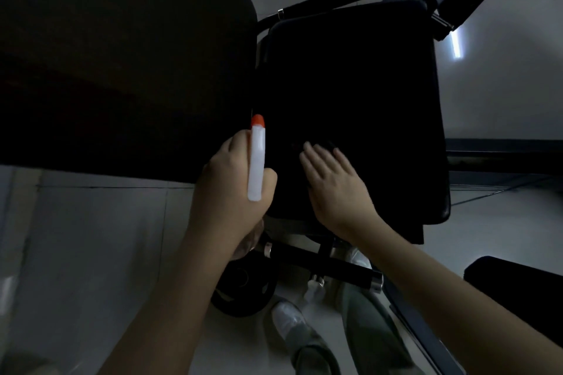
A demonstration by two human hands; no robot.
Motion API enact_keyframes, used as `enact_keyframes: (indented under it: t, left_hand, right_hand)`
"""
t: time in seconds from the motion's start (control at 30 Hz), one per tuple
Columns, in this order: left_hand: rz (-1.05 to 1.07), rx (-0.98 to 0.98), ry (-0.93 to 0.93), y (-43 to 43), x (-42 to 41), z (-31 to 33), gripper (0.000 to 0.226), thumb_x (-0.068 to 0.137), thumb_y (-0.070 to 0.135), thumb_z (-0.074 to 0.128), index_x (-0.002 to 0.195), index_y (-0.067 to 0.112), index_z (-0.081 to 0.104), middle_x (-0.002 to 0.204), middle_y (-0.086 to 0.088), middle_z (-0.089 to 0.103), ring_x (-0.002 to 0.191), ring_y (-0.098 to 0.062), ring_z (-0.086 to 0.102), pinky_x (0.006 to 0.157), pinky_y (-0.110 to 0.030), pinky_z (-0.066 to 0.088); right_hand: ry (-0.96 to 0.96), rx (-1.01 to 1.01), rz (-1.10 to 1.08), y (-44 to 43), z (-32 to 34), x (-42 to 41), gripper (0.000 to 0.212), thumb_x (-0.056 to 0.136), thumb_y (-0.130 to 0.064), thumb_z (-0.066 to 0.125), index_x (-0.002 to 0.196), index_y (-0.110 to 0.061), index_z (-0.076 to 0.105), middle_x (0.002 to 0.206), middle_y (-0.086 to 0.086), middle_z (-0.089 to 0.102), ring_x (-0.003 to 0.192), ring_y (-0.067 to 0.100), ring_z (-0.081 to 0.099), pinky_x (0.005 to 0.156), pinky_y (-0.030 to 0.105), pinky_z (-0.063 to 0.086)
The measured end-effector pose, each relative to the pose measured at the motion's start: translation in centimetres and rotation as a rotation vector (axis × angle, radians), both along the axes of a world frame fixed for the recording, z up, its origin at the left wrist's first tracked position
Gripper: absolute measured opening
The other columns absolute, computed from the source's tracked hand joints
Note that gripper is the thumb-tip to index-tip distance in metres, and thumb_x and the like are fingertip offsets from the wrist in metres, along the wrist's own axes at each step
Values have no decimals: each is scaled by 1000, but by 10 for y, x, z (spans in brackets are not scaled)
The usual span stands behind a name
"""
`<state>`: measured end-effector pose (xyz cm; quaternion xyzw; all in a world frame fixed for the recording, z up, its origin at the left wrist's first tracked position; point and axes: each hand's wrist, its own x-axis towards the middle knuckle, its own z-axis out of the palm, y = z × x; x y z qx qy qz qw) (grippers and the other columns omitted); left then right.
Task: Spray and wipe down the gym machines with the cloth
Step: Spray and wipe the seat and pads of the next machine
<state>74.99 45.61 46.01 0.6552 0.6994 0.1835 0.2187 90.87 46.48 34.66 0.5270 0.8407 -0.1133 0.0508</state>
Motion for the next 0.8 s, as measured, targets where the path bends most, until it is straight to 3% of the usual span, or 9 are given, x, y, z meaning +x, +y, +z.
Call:
enact_keyframes:
  t: [0.07,0.13,0.33,0.43,0.57,0.73,0.8]
  left_hand:
    - [1,-8,-12,1,-1,1,28,81,4,56,109,5,55,91,0,55,70,-8,53,60,-15,43]
    - [-9,-18,-17,0,-1,1,24,81,3,56,104,7,55,85,2,56,68,-7,53,57,-14,42]
    - [-44,-40,9,-1,-2,2,17,82,1,56,99,6,55,72,7,48,61,-10,51,53,-18,38]
    - [-54,-49,29,-1,-2,1,19,82,3,57,100,8,55,74,10,45,63,-7,50,54,-18,36]
    - [-43,-76,5,-1,-3,4,18,82,2,56,99,9,55,74,7,49,64,-11,53,55,-21,43]
    - [-53,-54,25,-2,-3,0,16,82,1,56,93,11,53,70,7,47,59,-11,50,51,-20,37]
    - [-52,-64,33,-3,-1,-2,17,82,2,57,98,10,55,72,8,48,61,-10,51,51,-20,38]
  right_hand:
    - [8,-13,93,-16,0,25,57,87,-30,33,138,-8,46,145,10,43,133,24,42,110,39,20]
    - [4,13,91,-16,3,51,56,88,-30,32,138,-8,47,144,9,44,133,24,42,111,39,20]
    - [13,72,-235,-5,-2,15,58,87,-27,38,138,-2,43,146,16,40,135,29,39,111,40,14]
    - [17,26,-72,-30,-4,-2,59,86,-30,35,139,-6,45,146,12,41,135,25,40,112,39,17]
    - [12,51,61,-46,1,41,58,86,-31,37,139,-9,46,146,8,42,134,22,40,114,36,14]
    - [37,127,-316,-23,2,38,57,87,-27,38,137,-2,45,145,15,42,134,30,40,111,41,15]
    - [61,112,-287,-24,0,21,58,85,-27,37,136,-3,46,144,15,43,133,30,42,111,41,16]
